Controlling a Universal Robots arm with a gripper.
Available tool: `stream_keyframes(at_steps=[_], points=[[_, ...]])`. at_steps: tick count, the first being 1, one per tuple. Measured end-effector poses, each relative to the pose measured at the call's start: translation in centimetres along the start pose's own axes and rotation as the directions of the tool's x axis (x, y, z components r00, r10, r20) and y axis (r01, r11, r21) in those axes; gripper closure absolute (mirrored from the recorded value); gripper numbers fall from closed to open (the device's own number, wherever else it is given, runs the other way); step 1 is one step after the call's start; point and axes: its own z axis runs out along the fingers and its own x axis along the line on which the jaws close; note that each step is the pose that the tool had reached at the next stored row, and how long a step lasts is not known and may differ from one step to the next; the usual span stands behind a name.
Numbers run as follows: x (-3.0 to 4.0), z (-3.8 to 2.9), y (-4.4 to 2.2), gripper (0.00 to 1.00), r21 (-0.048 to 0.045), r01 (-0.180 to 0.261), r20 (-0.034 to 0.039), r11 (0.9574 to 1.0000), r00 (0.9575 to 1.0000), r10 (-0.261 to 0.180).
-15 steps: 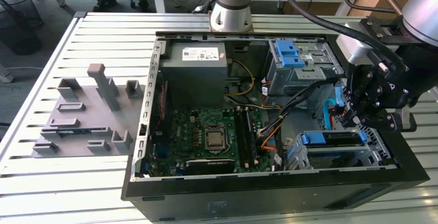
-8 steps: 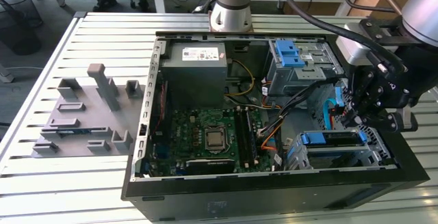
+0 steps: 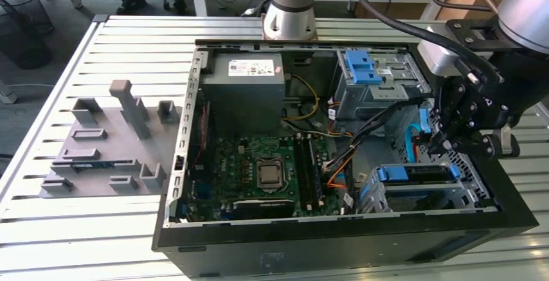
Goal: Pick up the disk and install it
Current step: 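Insert the first disk wire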
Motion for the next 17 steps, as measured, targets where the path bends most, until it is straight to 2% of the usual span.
stream_keyframes(at_steps=[9, 10, 17], points=[[-0.01, 0.00, 0.00, 0.89, 0.0003, 0.000, -0.0001, 1.0000, 1.0000, 0.000], [-0.02, 0.00, 0.00, 0.82, 0.0003, 0.000, -0.0001, 1.0000, 1.0000, 0.000], [-0.19, 0.00, -0.16, 0.82, 0.0003, 0.000, -0.0002, 1.0000, 1.0000, 0.000]])
